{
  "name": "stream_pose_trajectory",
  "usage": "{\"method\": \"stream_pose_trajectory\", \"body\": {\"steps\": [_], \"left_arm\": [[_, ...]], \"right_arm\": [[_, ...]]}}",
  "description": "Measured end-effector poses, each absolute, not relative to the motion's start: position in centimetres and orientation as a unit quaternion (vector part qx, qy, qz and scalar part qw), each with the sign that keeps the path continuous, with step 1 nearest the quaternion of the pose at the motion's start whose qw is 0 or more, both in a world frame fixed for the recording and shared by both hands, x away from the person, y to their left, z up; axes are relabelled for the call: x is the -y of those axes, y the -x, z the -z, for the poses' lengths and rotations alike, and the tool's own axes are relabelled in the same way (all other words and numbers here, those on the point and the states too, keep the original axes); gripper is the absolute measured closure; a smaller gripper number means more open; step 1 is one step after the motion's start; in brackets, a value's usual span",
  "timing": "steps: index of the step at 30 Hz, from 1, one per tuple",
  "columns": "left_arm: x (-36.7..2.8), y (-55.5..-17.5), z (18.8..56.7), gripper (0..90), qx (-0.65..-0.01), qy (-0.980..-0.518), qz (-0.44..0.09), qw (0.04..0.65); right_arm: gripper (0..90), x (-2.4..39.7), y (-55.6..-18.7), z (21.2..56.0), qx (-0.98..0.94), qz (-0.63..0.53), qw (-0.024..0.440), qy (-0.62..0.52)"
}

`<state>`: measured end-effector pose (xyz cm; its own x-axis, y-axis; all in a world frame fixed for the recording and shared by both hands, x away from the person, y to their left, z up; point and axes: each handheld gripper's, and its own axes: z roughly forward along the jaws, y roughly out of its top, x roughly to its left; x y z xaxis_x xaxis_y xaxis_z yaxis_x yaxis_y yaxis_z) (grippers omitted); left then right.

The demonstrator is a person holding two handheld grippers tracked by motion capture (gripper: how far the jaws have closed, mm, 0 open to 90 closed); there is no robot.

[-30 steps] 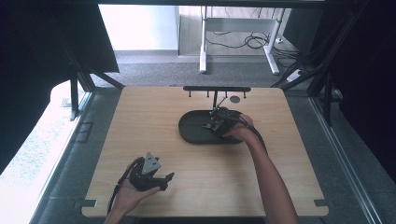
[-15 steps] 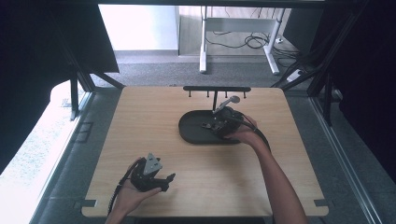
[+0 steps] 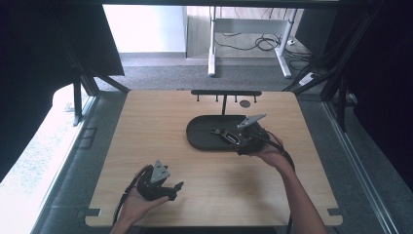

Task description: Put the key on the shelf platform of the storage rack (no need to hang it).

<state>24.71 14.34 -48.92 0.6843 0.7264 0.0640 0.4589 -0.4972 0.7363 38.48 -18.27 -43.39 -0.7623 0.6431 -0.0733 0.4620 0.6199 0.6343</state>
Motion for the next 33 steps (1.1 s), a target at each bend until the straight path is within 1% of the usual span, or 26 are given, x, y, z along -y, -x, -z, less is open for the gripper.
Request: {"method": "stream_pose_trajectory", "body": {"steps": [7, 10, 19, 21, 24, 27, 33], "left_arm": [[-14.4, -24.7, 49.0, 22.3, -0.352, -0.845, -0.185, 0.357], [-14.3, -24.7, 49.0, 22.2, -0.352, -0.844, -0.176, 0.364], [-14.5, -24.8, 49.0, 22.3, -0.356, -0.842, -0.179, 0.363], [-14.5, -24.8, 49.1, 22.3, -0.356, -0.842, -0.179, 0.363], [-14.4, -24.8, 49.1, 22.3, -0.354, -0.844, -0.179, 0.361], [-14.5, -24.8, 49.2, 22.3, -0.356, -0.844, -0.179, 0.359], [-14.4, -24.8, 49.2, 22.2, -0.355, -0.844, -0.179, 0.36]], "right_arm": [[34.1, 20.4, -35.6, 44.1, -0.879, -0.33, 0.145, -0.313], [34.2, 21.2, -34.6, 44.6, -0.874, -0.337, 0.142, -0.32], [34.8, 24.4, -31.2, 47.0, -0.852, -0.367, 0.139, -0.346], [36.2, 25.1, -30.5, 47.7, -0.847, -0.373, 0.139, -0.353], [35.7, 25.6, -30.2, 48.3, -0.853, -0.35, 0.139, -0.362], [36.7, 26.1, -29.9, 48.5, -0.846, -0.363, 0.138, -0.364], [34.4, 26.4, -29.9, 48.8, -0.839, -0.365, 0.158, -0.371]]}}
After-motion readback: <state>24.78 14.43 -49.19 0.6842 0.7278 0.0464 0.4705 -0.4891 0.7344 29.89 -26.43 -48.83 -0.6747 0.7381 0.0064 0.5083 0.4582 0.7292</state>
